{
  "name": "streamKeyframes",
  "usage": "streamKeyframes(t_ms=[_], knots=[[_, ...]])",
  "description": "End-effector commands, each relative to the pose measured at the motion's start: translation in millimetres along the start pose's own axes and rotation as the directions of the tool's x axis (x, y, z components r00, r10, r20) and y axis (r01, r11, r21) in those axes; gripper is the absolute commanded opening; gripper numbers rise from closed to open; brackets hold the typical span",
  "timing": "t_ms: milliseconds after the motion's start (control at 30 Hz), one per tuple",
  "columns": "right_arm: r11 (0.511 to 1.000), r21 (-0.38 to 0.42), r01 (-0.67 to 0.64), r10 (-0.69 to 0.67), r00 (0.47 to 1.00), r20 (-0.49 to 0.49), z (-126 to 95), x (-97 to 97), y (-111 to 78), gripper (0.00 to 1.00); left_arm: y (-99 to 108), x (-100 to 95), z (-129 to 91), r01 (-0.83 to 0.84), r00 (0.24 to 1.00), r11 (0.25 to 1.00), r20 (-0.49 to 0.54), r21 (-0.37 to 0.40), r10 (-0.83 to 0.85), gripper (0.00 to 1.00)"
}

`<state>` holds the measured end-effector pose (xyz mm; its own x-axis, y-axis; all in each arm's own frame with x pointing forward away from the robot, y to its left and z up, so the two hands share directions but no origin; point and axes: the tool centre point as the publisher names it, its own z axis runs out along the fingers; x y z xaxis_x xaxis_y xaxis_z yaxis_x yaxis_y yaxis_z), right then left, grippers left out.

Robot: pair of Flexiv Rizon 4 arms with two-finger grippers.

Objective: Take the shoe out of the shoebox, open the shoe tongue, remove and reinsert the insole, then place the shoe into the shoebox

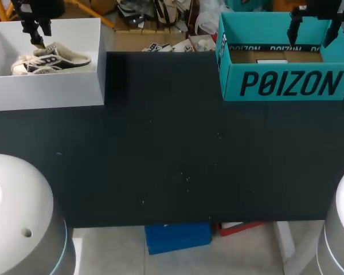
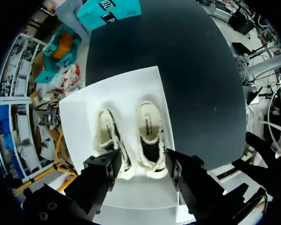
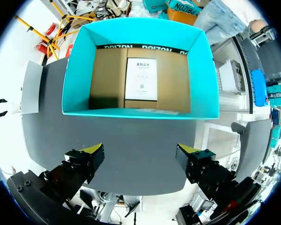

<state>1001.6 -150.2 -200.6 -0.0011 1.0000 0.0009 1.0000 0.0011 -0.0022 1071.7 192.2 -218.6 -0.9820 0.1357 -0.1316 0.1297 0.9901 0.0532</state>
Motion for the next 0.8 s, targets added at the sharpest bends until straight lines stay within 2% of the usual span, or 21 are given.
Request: streamKeyframes(t_ms=[33, 133, 300, 567, 800], knots=[[1.0, 0.0, 0.0, 0.0, 1.0, 0.0, 0, 0.2, 0.0, 1.0, 7, -14.9, 11, -0.007, 1.0, 1.0, -0.016, 0.005, 0.007, 0.64], [1.0, 0.0, 0.0, 0.0, 1.0, 0.0, 0, 0.2, 0.0, 1.0, 14, -21.5, 20, -0.002, 1.0, 1.0, -0.025, 0.001, 0.002, 0.7], [1.0, 0.0, 0.0, 0.0, 1.0, 0.0, 0, 0.2, 0.0, 1.0, 17, -24.7, 31, 0.01, 0.999, 1.0, -0.034, -0.008, -0.01, 0.67], [1.0, 0.0, 0.0, 0.0, 1.0, 0.0, 0, 0.2, 0.0, 1.0, 11, -10.4, 52, 0.016, 0.997, 1.0, -0.077, -0.01, -0.016, 0.62], [1.0, 0.0, 0.0, 0.0, 1.0, 0.0, 0, 0.2, 0.0, 1.0, 21, 0.1, 67, 0.05, 0.994, 0.998, -0.096, -0.036, -0.053, 0.61]])
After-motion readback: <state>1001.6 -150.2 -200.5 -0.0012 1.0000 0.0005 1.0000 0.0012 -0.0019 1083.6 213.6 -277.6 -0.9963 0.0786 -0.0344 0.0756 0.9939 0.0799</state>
